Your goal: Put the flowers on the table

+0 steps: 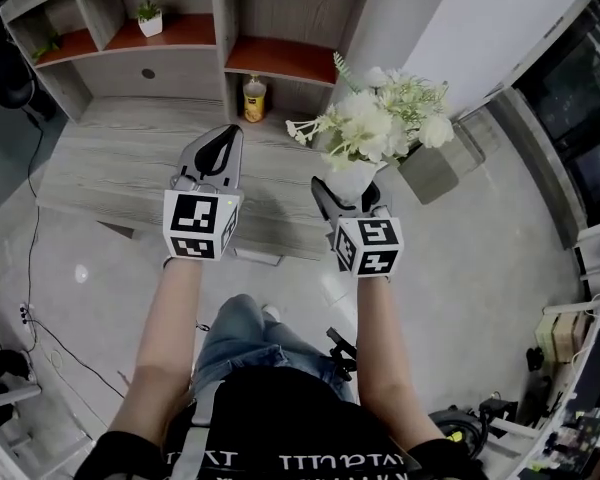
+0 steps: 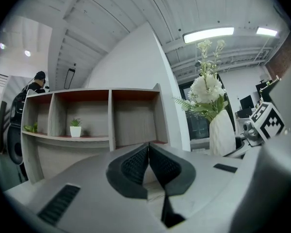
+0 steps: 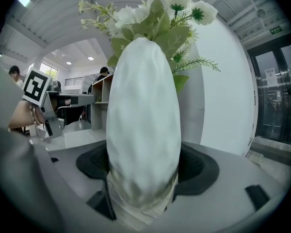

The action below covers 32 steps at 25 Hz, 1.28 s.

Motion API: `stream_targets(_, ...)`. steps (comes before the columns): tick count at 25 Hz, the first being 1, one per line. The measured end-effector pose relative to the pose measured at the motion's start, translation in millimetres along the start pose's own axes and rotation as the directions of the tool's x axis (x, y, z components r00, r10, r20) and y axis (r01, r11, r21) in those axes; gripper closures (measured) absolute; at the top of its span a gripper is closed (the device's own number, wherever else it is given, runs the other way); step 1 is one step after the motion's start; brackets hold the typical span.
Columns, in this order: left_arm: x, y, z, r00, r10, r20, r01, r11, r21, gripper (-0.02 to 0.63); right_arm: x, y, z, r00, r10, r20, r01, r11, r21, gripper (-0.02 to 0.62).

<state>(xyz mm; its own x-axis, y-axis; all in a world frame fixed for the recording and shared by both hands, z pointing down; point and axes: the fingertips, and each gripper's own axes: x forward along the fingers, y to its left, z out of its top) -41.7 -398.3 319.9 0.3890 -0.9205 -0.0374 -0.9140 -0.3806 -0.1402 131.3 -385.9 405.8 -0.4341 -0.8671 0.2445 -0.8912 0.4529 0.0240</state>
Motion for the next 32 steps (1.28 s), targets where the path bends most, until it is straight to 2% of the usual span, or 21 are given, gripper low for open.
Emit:
stream_targets(6,17,10,-26,1.0,-0.018,-0.022,0.018,1.0,-0.014,0.595,32,-7,-21,1.0,-0.005,-0.001,0.005,1.0,0.009,0.204)
stream_targets(16,45,13,-65,0.992,-0.099,-0.073,0.099,0.995,-0.003,0.594,82,-16,-51,1.0,-0.029,-0.002,0.029,1.0,-0.002,0.204)
stream_targets(22,54,17,-81,0.988,-0.125,-0.09,0.124,0.992,-0.018,0.594,103,-23,-78,0.996,-0.082,-0.028,0.081,0.996,-0.026,0.205)
stream_targets(32,65,25,-106,0.982,-0.149,-0.113,0.147,0.989,-0.026,0.595,136,-24,-110,0.998,-0.063,0.004,0.063,0.998,0.027,0.204)
